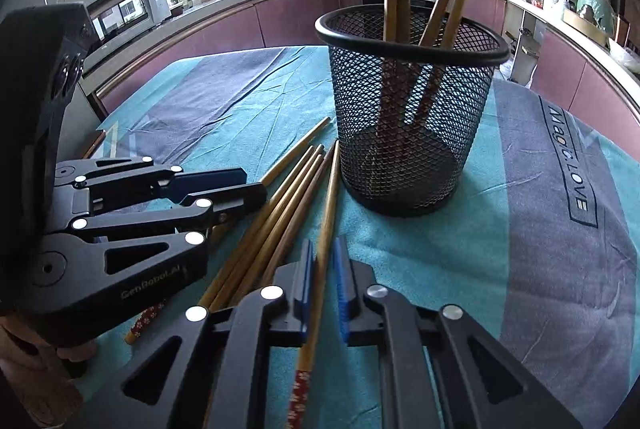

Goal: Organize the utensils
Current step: 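Lower the left tool and grasp one red-tipped chopstick, then lift the chopstick upright and lower it into the black mesh cup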

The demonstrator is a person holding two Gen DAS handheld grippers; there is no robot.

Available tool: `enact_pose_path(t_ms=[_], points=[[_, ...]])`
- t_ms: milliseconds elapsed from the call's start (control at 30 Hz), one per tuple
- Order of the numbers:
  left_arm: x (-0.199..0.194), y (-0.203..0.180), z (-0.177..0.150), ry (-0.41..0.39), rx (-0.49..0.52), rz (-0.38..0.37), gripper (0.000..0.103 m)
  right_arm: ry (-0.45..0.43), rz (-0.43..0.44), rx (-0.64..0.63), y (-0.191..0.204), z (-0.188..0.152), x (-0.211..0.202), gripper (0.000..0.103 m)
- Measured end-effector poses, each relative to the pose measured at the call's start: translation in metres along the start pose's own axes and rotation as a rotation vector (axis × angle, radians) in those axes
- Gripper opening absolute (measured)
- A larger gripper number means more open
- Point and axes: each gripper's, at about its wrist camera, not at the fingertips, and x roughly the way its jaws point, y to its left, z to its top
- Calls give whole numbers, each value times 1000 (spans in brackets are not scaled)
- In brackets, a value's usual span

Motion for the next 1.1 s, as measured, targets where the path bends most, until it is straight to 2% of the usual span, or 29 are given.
enact_pose_path(t_ms=[567, 1100], points=[[-11, 1, -7, -10, -25, -25, 8, -8, 71, 57, -16, -4, -13, 5], [-43, 10, -12, -52, -59, -122, 8, -67, 174, 80, -20, -4, -44, 5]])
